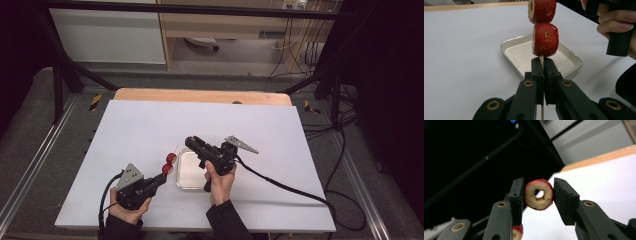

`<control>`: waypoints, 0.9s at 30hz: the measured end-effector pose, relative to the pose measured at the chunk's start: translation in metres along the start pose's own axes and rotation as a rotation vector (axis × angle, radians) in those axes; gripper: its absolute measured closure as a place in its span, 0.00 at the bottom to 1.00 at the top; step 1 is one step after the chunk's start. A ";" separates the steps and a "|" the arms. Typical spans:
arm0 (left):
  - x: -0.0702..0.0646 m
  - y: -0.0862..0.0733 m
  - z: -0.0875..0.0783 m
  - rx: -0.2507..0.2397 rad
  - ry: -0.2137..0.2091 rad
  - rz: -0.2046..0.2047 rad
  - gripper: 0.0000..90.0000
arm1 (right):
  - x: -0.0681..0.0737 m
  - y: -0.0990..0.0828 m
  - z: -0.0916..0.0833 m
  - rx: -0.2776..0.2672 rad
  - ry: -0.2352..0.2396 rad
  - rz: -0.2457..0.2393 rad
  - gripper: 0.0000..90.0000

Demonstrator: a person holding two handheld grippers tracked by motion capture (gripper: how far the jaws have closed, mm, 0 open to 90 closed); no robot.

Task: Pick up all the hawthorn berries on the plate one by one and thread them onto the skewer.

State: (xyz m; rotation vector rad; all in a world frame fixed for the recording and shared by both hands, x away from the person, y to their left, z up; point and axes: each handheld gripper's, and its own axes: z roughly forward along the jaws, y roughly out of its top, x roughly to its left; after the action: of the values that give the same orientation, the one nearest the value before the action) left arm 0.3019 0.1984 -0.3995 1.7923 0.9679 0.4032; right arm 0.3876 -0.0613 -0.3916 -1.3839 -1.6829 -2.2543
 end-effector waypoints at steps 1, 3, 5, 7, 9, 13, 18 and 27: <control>-0.001 0.000 0.000 0.000 -0.002 -0.002 0.98 | 0.001 -0.001 0.000 -0.019 0.004 0.008 0.69; -0.003 0.000 0.000 -0.006 -0.006 -0.007 0.98 | 0.001 -0.002 0.000 -0.055 0.007 0.013 0.69; -0.005 0.000 0.000 -0.012 -0.010 -0.008 0.98 | 0.002 -0.004 0.000 -0.083 0.012 0.024 0.69; -0.007 0.001 0.001 -0.014 -0.017 -0.008 0.98 | 0.003 -0.006 0.000 -0.114 0.013 0.024 0.69; -0.010 0.001 0.002 -0.013 -0.023 -0.011 0.98 | 0.003 -0.008 0.000 -0.148 0.019 0.036 0.69; -0.012 0.001 0.005 -0.009 -0.031 -0.019 0.98 | 0.002 -0.015 0.002 -0.192 0.045 0.069 0.69; -0.013 0.001 0.005 -0.013 -0.036 -0.025 0.98 | 0.001 -0.020 0.003 -0.191 0.053 0.068 0.69; -0.014 0.001 0.007 -0.007 -0.041 -0.031 0.98 | 0.001 -0.022 0.003 -0.189 0.070 0.061 0.69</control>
State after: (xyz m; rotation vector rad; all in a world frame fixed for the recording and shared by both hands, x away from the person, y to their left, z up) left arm 0.2987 0.1832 -0.3995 1.7704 0.9627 0.3490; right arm 0.3784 -0.0493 -0.4081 -1.3502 -1.4193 -2.4503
